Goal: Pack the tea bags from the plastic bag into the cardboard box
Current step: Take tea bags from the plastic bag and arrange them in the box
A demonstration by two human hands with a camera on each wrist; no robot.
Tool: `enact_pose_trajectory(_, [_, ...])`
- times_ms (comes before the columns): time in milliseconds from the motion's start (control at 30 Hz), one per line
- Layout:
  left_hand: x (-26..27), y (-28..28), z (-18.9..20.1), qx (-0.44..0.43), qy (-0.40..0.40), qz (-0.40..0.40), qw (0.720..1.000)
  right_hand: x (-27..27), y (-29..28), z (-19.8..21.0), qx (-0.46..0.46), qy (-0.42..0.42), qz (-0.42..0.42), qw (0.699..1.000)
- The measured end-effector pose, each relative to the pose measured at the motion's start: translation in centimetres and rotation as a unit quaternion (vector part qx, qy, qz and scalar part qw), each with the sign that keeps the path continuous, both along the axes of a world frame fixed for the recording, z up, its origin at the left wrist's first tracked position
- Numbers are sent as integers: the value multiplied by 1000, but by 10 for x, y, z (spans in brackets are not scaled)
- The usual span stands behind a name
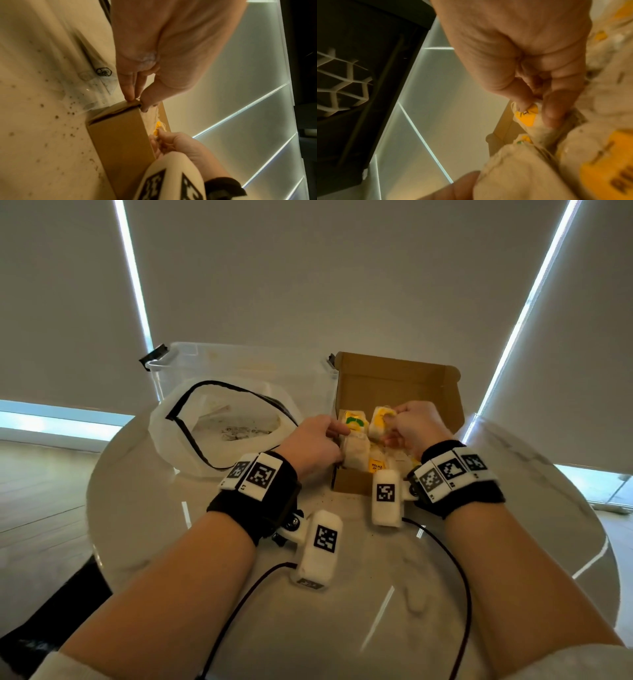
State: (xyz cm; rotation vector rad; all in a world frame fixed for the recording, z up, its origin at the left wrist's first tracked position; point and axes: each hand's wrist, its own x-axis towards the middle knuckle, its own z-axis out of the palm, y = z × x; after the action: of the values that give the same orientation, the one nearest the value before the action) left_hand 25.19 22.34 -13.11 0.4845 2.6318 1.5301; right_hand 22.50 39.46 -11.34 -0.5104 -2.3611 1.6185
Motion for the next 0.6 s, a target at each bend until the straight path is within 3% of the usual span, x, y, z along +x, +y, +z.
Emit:
enact_pose_trajectory(200, [0,0,0,-7,15,0,1000,-10,-3,-15,143,22,-34,989])
enact_pose_trajectory(267, [2,0,4,1,33,2,999,-10,-2,-18,151,18,-27,988])
enact_pose_trajectory(400, [13,-19,31,99,131,-15,986,-1,1,-11,99,28,-49,994])
enact_pose_trajectory(500, [16,-54,54,194,182,46,963,9,4,3,130,36,-60,989])
enact_pose_trajectory(567, [14,-84,62,162,208,88,961,16,0,13,160,68,-57,983])
enact_pose_trajectory(600, [13,-100,64,102,229,112,962,18,-4,17,178,91,-47,979])
